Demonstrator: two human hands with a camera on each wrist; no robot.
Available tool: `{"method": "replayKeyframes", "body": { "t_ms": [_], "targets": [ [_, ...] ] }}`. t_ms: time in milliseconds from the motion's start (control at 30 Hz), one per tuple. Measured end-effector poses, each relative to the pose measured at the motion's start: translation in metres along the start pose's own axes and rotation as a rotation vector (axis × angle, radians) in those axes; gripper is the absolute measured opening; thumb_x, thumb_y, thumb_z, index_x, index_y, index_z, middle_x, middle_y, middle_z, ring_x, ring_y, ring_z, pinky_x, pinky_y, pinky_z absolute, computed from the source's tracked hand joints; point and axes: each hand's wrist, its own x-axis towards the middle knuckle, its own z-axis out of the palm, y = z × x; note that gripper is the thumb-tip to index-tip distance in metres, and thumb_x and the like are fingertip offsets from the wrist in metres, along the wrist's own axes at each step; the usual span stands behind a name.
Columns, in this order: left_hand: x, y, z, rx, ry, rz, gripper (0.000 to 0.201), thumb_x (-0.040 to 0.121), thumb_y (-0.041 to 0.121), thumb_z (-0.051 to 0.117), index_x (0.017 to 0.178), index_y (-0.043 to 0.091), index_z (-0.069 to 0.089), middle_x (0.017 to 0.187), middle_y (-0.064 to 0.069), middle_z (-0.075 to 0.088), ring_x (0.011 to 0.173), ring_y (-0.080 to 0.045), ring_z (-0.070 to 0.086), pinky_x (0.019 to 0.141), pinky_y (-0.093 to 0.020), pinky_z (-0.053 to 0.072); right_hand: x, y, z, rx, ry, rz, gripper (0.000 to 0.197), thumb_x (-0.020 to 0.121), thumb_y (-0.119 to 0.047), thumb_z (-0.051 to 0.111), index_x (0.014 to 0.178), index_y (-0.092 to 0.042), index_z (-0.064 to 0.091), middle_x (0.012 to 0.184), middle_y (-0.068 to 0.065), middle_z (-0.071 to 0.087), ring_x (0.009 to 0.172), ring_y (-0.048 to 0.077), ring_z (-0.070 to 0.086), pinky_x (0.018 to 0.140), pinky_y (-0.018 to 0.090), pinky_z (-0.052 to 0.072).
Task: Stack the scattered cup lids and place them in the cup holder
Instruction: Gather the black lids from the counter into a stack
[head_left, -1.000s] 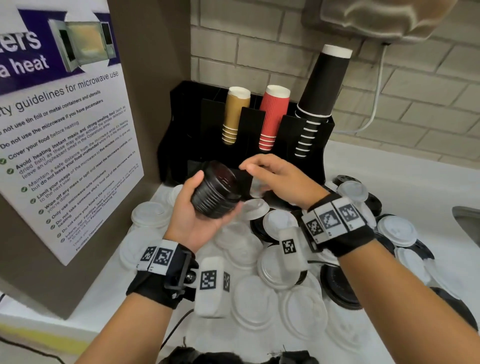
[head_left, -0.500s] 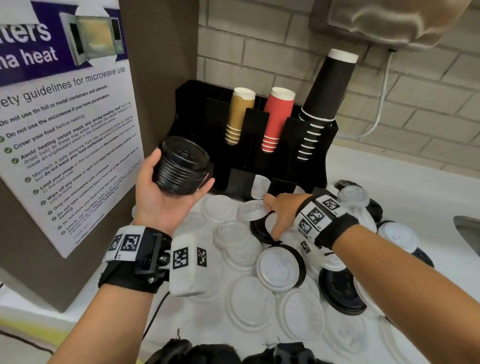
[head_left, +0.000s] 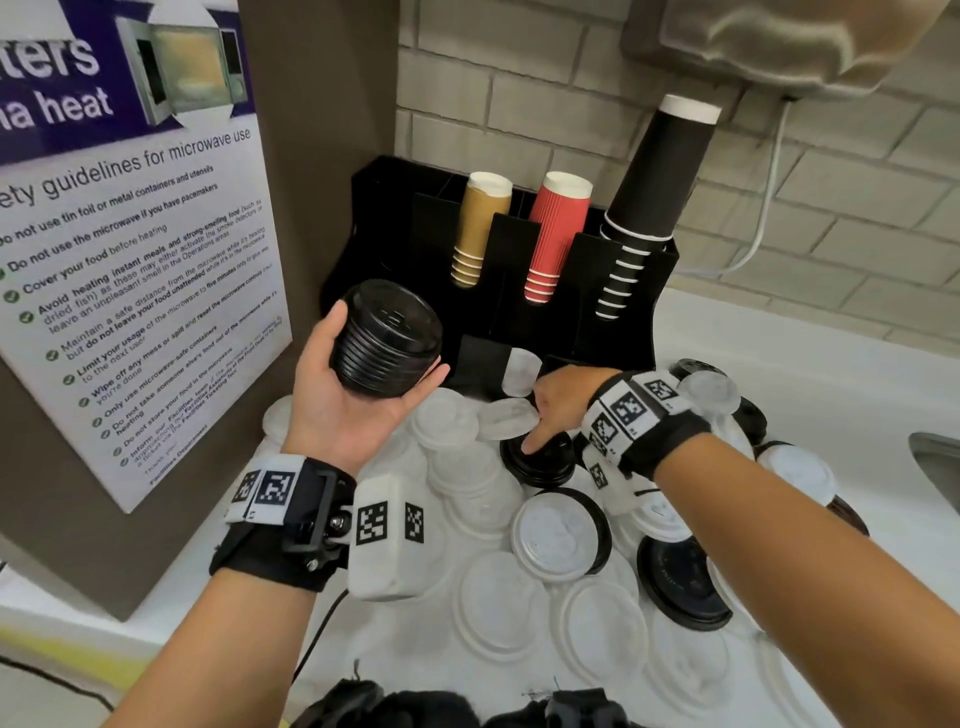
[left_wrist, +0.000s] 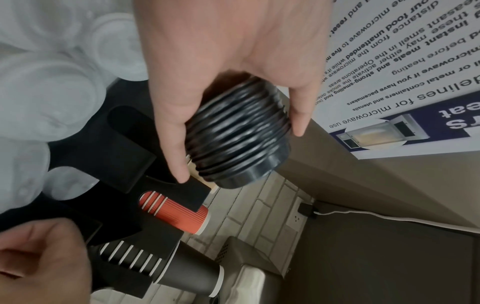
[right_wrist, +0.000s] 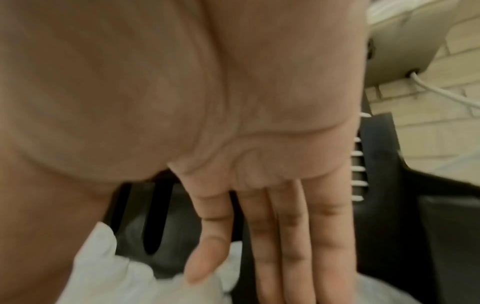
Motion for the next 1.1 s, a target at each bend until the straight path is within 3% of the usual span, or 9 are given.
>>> {"method": "replayKeyframes", "body": {
  "t_ms": [67,200,433,567,633,767,933,1000,1100],
  "targets": [
    [0.0,-0.002,-0.001,0.035,0.001,-0.019,0.05,0.073,0.044,0.071,0.11,0.011,0.075,0.122,-0.02,0.066,0.113,-0.04,0.062,0.092,-0.056,0.052,0.004,0.002,0.013,0.065,0.013,-0.013,0.056,0.072,-0.054,0.075,0.099,-0.011,0.052,0.09,-0.001,0.053,0.082,0.015,0.052,0.067,0.024,0.045],
    [0.001,-0.007,-0.003,0.047,0.02,-0.035,0.05,0.072,0.05,0.07,0.104,0.012,0.077,0.12,-0.021,0.067,0.11,-0.041,0.064,0.092,-0.056,0.052,0.006,0.001,0.03,0.142,0.071,-0.03,0.077,0.066,-0.052,0.08,0.12,-0.008,0.048,0.108,0.003,0.052,0.097,0.019,0.055,0.079,0.03,0.05],
    [0.002,-0.012,0.002,0.055,0.017,-0.065,0.053,0.071,0.045,0.073,0.111,0.011,0.074,0.127,-0.02,0.064,0.116,-0.038,0.062,0.093,-0.057,0.05,0.002,0.003,0.029,0.173,0.106,-0.039,0.063,0.068,-0.038,0.075,0.119,-0.021,0.043,0.108,0.004,0.047,0.081,0.018,0.055,0.066,0.031,0.052],
    [0.0,-0.015,0.003,0.052,0.017,-0.076,0.055,0.073,0.044,0.072,0.117,0.011,0.069,0.127,-0.019,0.064,0.117,-0.036,0.062,0.094,-0.055,0.051,-0.006,0.009,0.02,0.048,0.022,0.008,0.068,0.068,-0.037,0.073,0.127,-0.026,0.04,0.109,0.003,0.05,0.09,0.021,0.057,0.075,0.034,0.056],
    [-0.001,-0.017,0.002,0.054,0.012,-0.082,0.056,0.075,0.043,0.07,0.121,0.012,0.065,0.129,-0.017,0.063,0.12,-0.034,0.06,0.095,-0.051,0.051,-0.015,0.017,0.01,0.103,0.053,0.0,0.068,0.069,-0.037,0.074,0.127,-0.027,0.04,0.102,0.0,0.052,0.088,0.018,0.056,0.072,0.031,0.054],
    [-0.004,-0.026,0.002,0.063,-0.007,-0.133,0.056,0.076,0.043,0.07,0.122,0.012,0.066,0.131,-0.017,0.062,0.12,-0.034,0.06,0.089,-0.048,0.054,-0.04,0.038,-0.002,0.401,0.252,-0.09,0.058,0.072,-0.036,0.076,0.121,-0.029,0.046,0.109,0.002,0.052,0.091,0.019,0.056,0.08,0.03,0.052],
    [-0.006,-0.039,0.004,0.068,-0.019,-0.165,0.048,0.074,0.044,0.071,0.109,0.011,0.074,0.129,-0.017,0.063,0.115,-0.032,0.063,0.087,-0.048,0.054,-0.062,0.03,0.019,1.115,0.595,-0.234,0.035,0.076,-0.025,0.078,0.103,-0.032,0.057,0.11,-0.003,0.054,0.078,0.011,0.062,0.063,0.017,0.048],
    [-0.006,-0.043,0.005,0.074,-0.014,-0.168,0.049,0.075,0.046,0.069,0.11,0.012,0.074,0.129,-0.016,0.063,0.115,-0.031,0.063,0.087,-0.047,0.054,-0.069,0.015,0.031,1.363,0.648,-0.355,0.031,0.079,-0.018,0.076,0.102,-0.032,0.059,0.115,-0.001,0.055,0.083,0.014,0.066,0.067,0.021,0.052],
    [-0.007,-0.051,0.009,0.129,-0.012,-0.172,0.049,0.078,0.051,0.062,0.109,0.014,0.075,0.128,-0.015,0.064,0.113,-0.029,0.065,0.091,-0.046,0.054,-0.075,-0.007,0.045,1.425,0.732,-0.489,0.036,0.08,-0.012,0.074,0.107,-0.029,0.058,0.121,0.002,0.055,0.101,0.017,0.065,0.078,0.029,0.056]
  ]
}}
